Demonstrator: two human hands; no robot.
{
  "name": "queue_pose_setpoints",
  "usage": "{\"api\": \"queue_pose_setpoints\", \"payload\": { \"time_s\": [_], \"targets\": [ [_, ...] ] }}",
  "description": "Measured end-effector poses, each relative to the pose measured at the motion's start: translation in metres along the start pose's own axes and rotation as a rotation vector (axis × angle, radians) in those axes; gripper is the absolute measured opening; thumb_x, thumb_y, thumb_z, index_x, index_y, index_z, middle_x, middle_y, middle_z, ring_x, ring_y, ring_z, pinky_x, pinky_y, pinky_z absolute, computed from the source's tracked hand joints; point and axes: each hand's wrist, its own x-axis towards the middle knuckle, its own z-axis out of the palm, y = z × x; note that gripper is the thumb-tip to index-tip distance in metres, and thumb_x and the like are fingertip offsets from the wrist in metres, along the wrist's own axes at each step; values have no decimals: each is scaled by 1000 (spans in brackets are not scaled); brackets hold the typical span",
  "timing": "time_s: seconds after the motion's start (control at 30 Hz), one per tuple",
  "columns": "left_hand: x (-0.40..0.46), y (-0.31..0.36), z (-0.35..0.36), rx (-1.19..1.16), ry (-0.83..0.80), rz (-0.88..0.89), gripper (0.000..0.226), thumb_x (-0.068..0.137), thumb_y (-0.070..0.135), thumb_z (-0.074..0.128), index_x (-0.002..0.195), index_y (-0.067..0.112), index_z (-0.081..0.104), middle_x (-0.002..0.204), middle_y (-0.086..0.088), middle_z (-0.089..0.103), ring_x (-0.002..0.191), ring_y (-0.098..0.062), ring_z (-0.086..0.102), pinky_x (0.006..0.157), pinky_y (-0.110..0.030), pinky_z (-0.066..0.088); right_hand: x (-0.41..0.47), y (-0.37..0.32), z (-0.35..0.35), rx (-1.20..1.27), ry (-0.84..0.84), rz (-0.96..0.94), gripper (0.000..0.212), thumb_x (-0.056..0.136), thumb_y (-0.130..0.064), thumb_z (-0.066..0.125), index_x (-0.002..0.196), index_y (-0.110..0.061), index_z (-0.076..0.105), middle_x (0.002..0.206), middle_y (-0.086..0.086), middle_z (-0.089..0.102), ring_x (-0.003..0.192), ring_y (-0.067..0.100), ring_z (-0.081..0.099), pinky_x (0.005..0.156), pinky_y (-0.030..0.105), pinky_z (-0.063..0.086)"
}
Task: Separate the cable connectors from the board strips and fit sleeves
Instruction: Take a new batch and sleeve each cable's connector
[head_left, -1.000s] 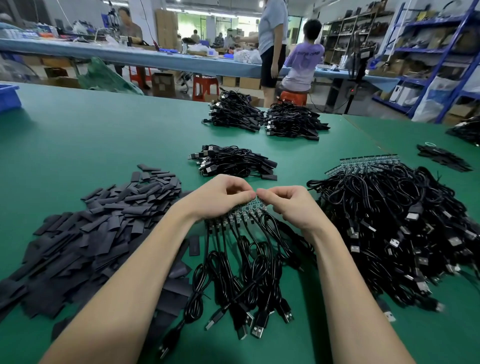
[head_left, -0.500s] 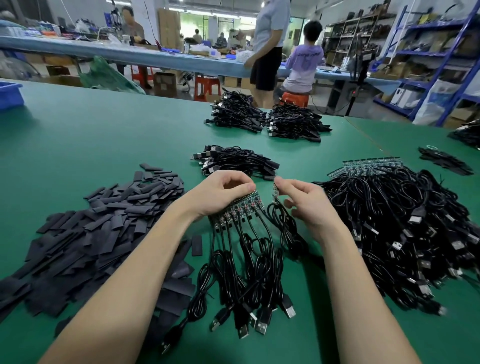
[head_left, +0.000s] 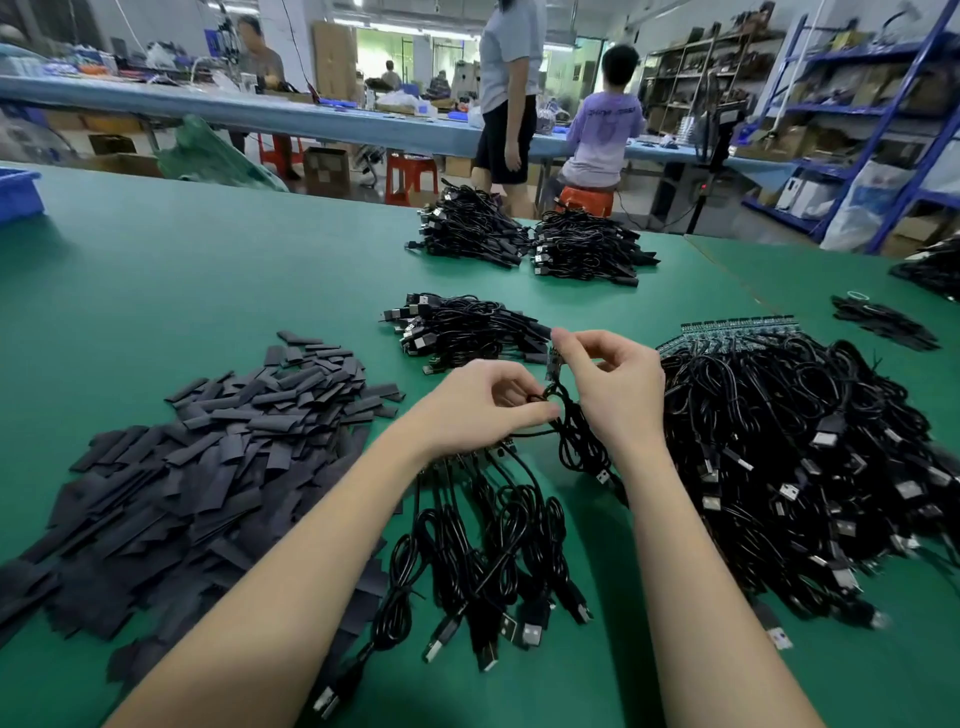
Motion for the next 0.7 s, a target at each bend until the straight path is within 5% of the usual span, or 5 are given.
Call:
{"api": "queue_pose_setpoints", "payload": {
  "time_s": [0.13,0.27,0.53,0.63,0.7],
  "targets": [
    [-3,2,3,-83,5,17,19,86,40,78,94,23,72,93,-3,73,80,-4,64,79,-20,51,-1,6,-1,-197,29,-34,25,90,-48,73,74,-29,75,68,-17,70,63,3,60,66,28,45],
    [-4,6,-8,-213,-15,33,9,89,27,77,95,24,73,96,-2,75,91,-13,71,88,-28,55,-2,9,-2,-360,-47,-23,22,90,-51,71,74,-36,71,72,-22,67,72,-1,61,62,27,42],
    [-8,-2,-22,-21,-350,-64,23,87,35,79,107,27,72,109,10,74,102,-10,70,97,-35,53,6,-5,-9,-70,34,-9,27,91,-46,72,74,-26,75,62,-19,66,52,-1,52,63,26,44],
    [-7,-2,-17,-145,-185,-73,43,80,57,75,116,35,67,116,18,71,105,2,66,91,-26,53,8,-12,-9,-15,-78,1,26,90,-46,74,74,-26,76,57,-20,62,50,-1,48,62,28,44],
    [-3,-5,-5,-305,9,-57,34,85,49,74,112,30,67,112,12,74,102,-2,69,89,-26,55,8,-16,-5,19,-88,13,26,89,-47,75,74,-26,76,59,-20,63,54,1,49,63,29,44]
  ]
}}
